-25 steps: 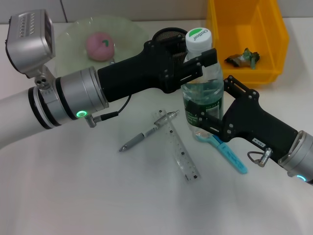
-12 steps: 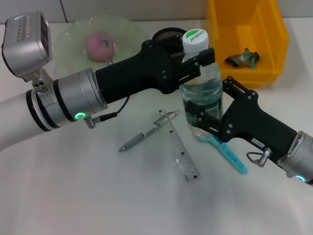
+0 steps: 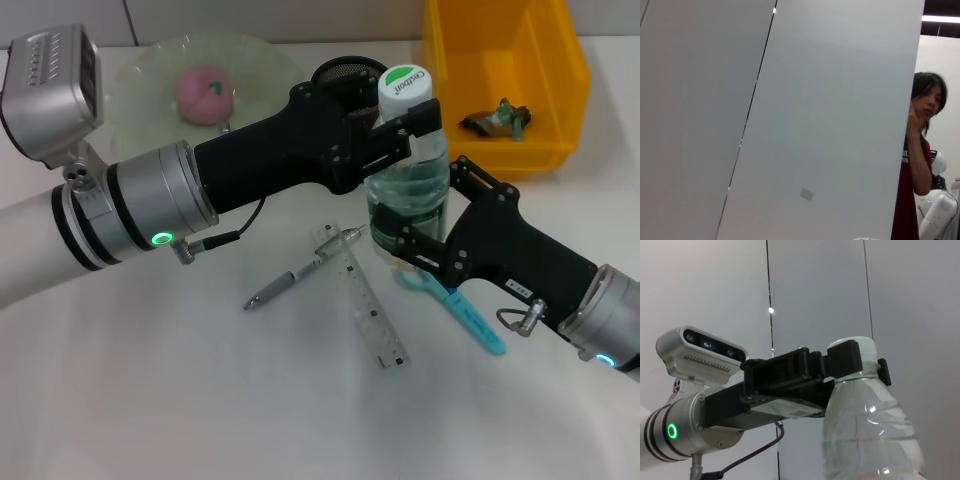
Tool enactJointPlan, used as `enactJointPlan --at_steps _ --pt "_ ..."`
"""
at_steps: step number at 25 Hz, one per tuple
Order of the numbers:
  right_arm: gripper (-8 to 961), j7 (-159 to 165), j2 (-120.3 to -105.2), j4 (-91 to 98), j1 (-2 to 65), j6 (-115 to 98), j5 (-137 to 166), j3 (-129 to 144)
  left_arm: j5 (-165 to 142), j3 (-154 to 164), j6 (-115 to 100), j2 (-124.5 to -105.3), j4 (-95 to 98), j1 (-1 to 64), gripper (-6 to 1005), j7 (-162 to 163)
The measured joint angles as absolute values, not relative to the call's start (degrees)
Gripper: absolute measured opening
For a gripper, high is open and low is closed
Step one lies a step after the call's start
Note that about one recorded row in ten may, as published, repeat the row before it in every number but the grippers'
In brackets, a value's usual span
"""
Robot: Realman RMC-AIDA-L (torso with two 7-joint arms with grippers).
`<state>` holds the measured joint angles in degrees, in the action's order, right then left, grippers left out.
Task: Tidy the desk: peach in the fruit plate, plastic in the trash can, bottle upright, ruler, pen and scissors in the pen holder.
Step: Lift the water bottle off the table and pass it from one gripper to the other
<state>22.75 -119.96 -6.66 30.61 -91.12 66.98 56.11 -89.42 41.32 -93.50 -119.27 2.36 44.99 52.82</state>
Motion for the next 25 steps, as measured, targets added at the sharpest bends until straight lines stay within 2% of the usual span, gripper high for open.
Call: enactJointPlan --at_steps 25 --pt "827 24.96 -119.97 -7.24 31.64 -88.63 67.16 55.48 -89.42 39.63 -96.40 -119.27 3.59 43.95 454 51.88"
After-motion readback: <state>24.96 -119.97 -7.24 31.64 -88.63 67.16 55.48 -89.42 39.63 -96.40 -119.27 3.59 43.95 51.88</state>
